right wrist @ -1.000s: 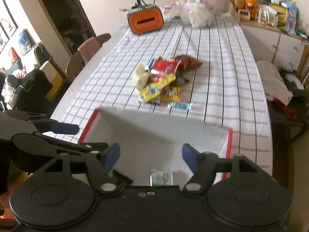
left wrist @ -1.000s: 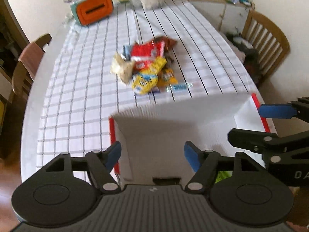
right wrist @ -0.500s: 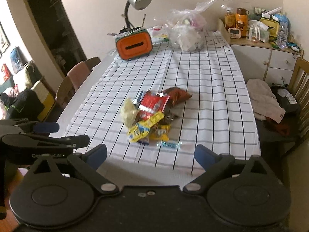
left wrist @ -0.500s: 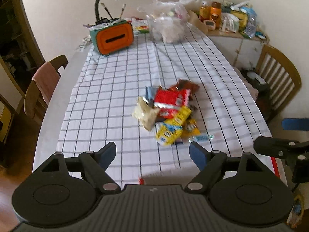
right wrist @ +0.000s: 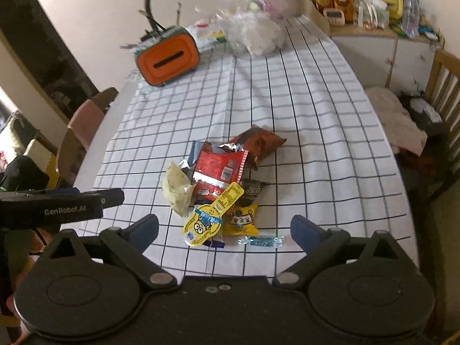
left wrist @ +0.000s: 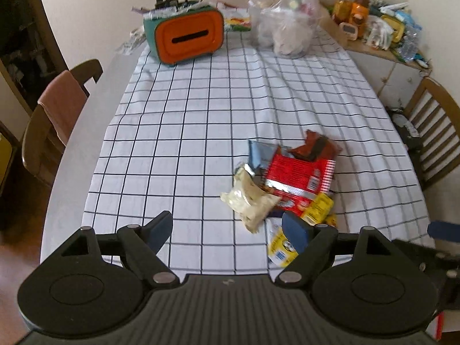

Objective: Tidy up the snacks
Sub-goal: 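Grasp the yellow minion jelly cup with the right tool while the left grasps the cream wrapper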

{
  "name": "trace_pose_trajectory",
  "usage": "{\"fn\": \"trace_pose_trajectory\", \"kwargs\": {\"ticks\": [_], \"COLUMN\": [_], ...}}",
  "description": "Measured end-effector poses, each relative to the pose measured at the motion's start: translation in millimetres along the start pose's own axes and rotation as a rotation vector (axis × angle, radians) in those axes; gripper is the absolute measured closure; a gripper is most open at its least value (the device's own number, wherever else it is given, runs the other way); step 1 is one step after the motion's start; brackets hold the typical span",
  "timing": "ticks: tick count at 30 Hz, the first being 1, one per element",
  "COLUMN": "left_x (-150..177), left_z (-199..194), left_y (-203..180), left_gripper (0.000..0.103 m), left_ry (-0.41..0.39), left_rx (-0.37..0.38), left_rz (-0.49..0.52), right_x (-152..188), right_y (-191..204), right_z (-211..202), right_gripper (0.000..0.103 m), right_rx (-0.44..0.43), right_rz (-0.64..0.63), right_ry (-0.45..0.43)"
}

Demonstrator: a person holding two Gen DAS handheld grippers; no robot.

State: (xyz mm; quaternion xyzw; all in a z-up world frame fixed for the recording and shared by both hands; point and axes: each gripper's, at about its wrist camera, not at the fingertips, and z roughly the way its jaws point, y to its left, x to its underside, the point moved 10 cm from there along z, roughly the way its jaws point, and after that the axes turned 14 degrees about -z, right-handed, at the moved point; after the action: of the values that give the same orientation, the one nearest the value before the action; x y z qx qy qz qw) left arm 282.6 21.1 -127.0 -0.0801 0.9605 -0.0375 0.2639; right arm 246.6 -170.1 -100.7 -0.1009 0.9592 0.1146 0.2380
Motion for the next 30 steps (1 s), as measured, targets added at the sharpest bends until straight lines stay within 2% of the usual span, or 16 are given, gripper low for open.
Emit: {"fn": "trace_pose_trajectory", "kwargs": {"ticks": [7, 14, 21, 30], "left_x": [-9.0, -9.4, -9.6, -4.0], "left_z": [61.4, 112.4, 141.9, 161.3], "left_y": [16.7, 28.0, 22.9, 12.4], "left_gripper": [0.02, 0.02, 0.02, 0.021], "left_ry": [0.104, 0.226, 0.29, 0.331], "left_rx": [0.008, 0.054, 0.09, 0.121], "left_rz": [-0.06, -0.175, -0.228, -0.242], "right_x": [-2.8, 4.8, 8.3, 14.4], "right_y": [13.7, 29.6, 35.8, 41.6], "right_z": [55.7, 106.8, 137.8, 165.9], "right_gripper": [0.008, 0.014, 0.018, 0.026], "right_rx": [0.025, 0.028, 0.038, 0.073], "right_rz": [0.027, 0.088, 0.144, 0.169], "right_ry": [0.112, 0.218, 0.279, 0.342]}}
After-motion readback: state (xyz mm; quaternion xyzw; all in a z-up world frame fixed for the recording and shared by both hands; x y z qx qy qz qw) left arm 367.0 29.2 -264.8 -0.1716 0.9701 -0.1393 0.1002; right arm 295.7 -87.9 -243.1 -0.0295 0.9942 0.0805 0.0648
